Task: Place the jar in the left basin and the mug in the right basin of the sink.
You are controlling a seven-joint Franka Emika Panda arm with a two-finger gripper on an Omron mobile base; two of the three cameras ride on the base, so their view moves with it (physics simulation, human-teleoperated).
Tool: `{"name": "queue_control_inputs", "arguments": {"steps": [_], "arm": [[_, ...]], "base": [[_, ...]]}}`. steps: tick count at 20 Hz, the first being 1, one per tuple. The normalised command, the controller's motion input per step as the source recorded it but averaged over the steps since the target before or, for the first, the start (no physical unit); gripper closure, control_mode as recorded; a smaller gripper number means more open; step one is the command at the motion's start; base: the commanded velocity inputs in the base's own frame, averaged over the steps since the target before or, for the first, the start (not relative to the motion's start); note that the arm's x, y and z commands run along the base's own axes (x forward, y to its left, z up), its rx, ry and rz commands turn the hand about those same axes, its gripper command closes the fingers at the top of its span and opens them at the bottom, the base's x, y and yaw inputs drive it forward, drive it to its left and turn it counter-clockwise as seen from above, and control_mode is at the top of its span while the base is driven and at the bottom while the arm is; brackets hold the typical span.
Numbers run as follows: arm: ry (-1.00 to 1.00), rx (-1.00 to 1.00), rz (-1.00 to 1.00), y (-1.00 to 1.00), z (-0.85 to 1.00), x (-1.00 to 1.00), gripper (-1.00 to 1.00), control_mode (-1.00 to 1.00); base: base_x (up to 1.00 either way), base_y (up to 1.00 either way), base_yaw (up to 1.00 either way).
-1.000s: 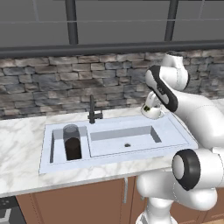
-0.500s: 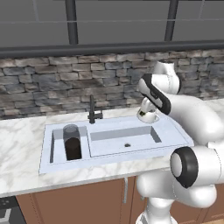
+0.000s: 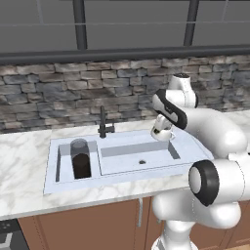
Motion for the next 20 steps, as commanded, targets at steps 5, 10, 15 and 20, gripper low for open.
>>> {"name": "queue_control_inputs", "arguments": {"steps": [5, 10, 15, 20], "arm": [[0.00, 0.00, 0.00, 0.00, -0.19, 0.03, 1.00, -1.00], [0.00, 0.00, 0.00, 0.00, -0.21, 0.00, 1.00, -1.00], [0.00, 0.00, 0.00, 0.00, -0.29, 0.00, 1.00, -1.00], [0.00, 0.00, 0.00, 0.00, -0.33, 0.00, 1.00, -1.00]], "base": [[0.00, 0.00, 0.00], [0.00, 0.00, 0.00], [0.00, 0.00, 0.00], [0.00, 0.00, 0.00]]}}
